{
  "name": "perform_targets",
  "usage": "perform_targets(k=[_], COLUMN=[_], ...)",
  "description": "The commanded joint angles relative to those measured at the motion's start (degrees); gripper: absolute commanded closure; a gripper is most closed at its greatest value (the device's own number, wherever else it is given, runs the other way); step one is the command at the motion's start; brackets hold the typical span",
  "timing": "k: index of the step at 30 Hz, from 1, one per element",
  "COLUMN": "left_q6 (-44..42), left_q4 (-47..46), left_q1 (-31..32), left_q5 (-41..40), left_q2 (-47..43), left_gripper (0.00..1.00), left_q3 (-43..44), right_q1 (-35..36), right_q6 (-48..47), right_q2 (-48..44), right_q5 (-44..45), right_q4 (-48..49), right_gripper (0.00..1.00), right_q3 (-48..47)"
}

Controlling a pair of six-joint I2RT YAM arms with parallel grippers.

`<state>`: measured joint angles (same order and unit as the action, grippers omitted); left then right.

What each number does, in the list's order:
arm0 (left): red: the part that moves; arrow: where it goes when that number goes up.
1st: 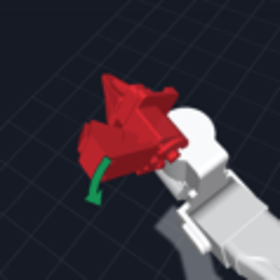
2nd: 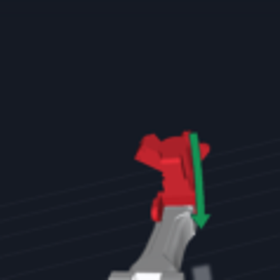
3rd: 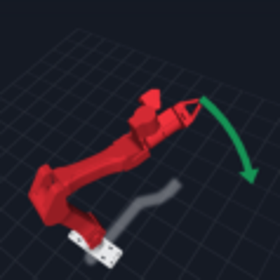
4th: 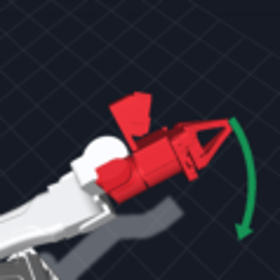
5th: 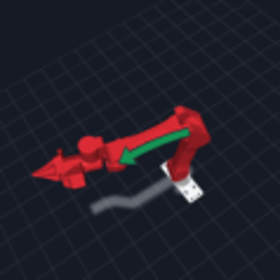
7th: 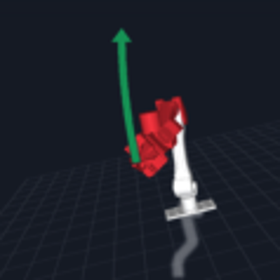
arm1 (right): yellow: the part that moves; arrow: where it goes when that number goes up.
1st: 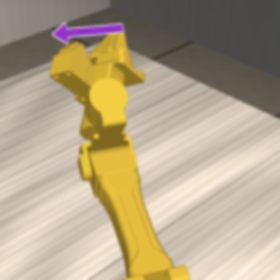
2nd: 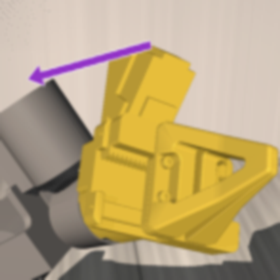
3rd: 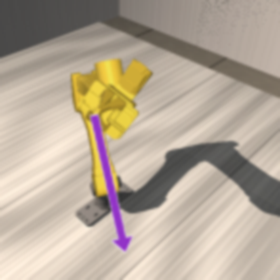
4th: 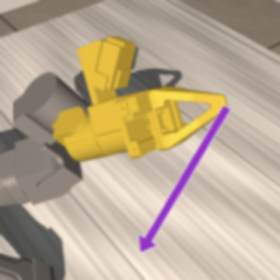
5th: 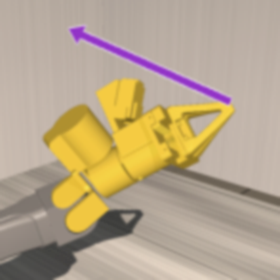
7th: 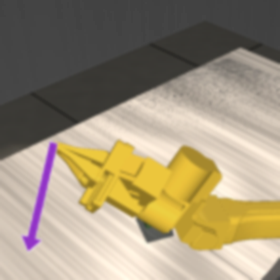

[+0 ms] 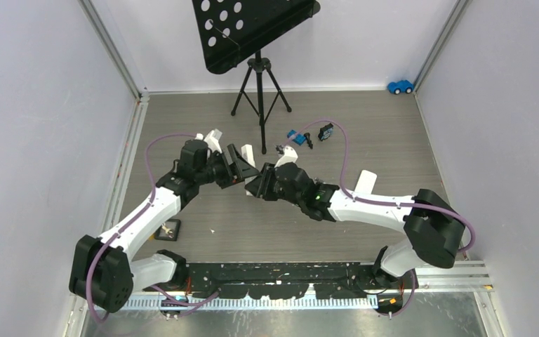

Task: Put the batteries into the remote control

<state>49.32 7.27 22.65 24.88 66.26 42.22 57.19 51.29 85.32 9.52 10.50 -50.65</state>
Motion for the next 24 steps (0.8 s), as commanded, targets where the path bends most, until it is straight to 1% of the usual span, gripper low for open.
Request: perform_targets(k=[1,2,3,5,8,10,12,13,15,17,19,20,21,24], left_q6=[-0.9,-0.9,-0.9,-0.8,-0.8,-0.3,0.8,1.7,3.6,7.4,12.2,13.5,14.0,13.2], left_q4=[1.0,1.2,1.1,0.2,-1.7,-4.0,-7.4,-9.7,-17.8,-28.8,-40.5,-44.5,-46.8,-48.9], left_q1=[-0.5,-1.0,-1.6,-3.0,-5.3,-6.7,-7.4,-7.8,-7.9,-7.8,-7.8,-7.8,-7.8,-7.6], left_q5=[1.1,2.0,2.9,5.9,11.3,16.2,21.5,24.0,30.8,38.0,40.2,40.4,40.6,39.6], left_q2=[-3.1,-3.3,-3.6,-4.1,-4.2,-3.9,-3.7,-3.7,-3.9,-4.2,-5.2,-5.8,-6.2,-7.0], left_gripper=[0.19,0.13,0.10,0.06,0.04,0.04,0.04,0.04,0.04,0.04,0.04,0.04,0.04,0.04], left_q3=[3.6,3.8,4.0,4.2,5.0,5.4,5.7,5.7,5.2,3.9,1.1,-0.2,-1.1,-1.9], right_q1=[-1.3,-2.3,-3.5,-6.4,-10.1,-11.7,-13.0,-13.6,-14.7,-15.7,-16.2,-16.4,-16.7,-17.6], right_q6=[-2.2,-2.0,-1.7,-0.8,0.1,-0.4,-1.1,-1.1,-0.4,0.2,1.9,3.2,4.5,8.9], right_q2=[-4.6,-5.5,-6.6,-8.7,-12.3,-14.4,-16.4,-17.2,-18.4,-19.5,-20.4,-20.8,-21.2,-21.8], right_q5=[-3.7,-6.1,-9.5,-17.5,-29.6,-36.1,-40.2,-42.4,-46.8,-50.2,-53.7,-55.2,-56.4,-58.6], right_q4=[8.6,9.5,10.6,13.7,18.3,17.5,15.9,15.7,15.7,14.3,14.4,15.1,15.5,16.9], right_gripper=[0.92,0.93,0.94,0.96,0.96,0.96,0.96,0.96,0.96,0.96,0.96,0.96,0.96,0.96], right_q3=[3.3,4.2,4.9,6.6,8.5,8.3,8.0,8.0,7.6,6.2,5.2,4.8,4.4,3.4])
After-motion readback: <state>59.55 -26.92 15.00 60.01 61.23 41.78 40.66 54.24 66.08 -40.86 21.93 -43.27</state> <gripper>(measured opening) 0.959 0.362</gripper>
